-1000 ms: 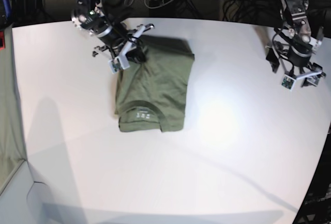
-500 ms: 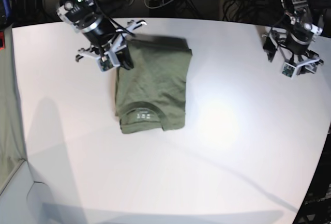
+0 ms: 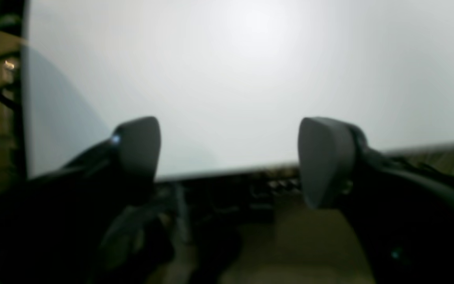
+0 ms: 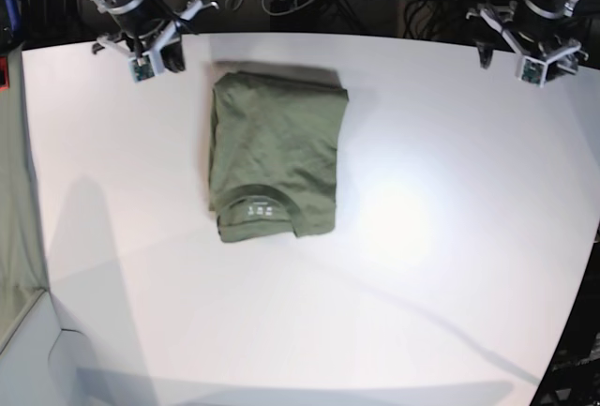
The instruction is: Layout the t-shirt on the table in an organized manner, then fold the t-shirt properly
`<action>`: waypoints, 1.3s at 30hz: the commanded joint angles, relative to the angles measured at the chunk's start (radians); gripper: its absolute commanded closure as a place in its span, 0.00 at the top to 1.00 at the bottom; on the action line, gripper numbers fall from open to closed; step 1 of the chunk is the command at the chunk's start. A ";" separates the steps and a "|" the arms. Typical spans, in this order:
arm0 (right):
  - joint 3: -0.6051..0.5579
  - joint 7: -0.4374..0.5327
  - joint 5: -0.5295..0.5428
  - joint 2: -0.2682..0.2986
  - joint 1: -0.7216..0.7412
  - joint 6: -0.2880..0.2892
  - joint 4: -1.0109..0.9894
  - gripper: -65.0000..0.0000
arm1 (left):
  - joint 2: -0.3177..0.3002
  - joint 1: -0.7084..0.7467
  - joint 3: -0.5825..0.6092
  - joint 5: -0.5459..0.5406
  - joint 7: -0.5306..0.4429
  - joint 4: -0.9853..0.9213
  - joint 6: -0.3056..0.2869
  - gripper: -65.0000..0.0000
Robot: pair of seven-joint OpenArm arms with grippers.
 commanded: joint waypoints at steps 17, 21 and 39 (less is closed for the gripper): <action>0.205 0.025 0.015 0.027 -0.079 0.005 -0.305 0.00 | 0.159 0.152 0.032 -0.058 -0.030 -0.203 0.006 0.00; 0.197 0.028 0.054 0.030 -0.022 0.005 -0.491 0.00 | 0.064 0.057 0.138 -0.064 -0.048 -0.501 0.006 0.00; 0.002 0.565 0.086 0.046 0.185 0.011 -1.326 0.00 | -0.163 -0.494 0.190 -0.018 -0.710 -1.818 0.025 0.00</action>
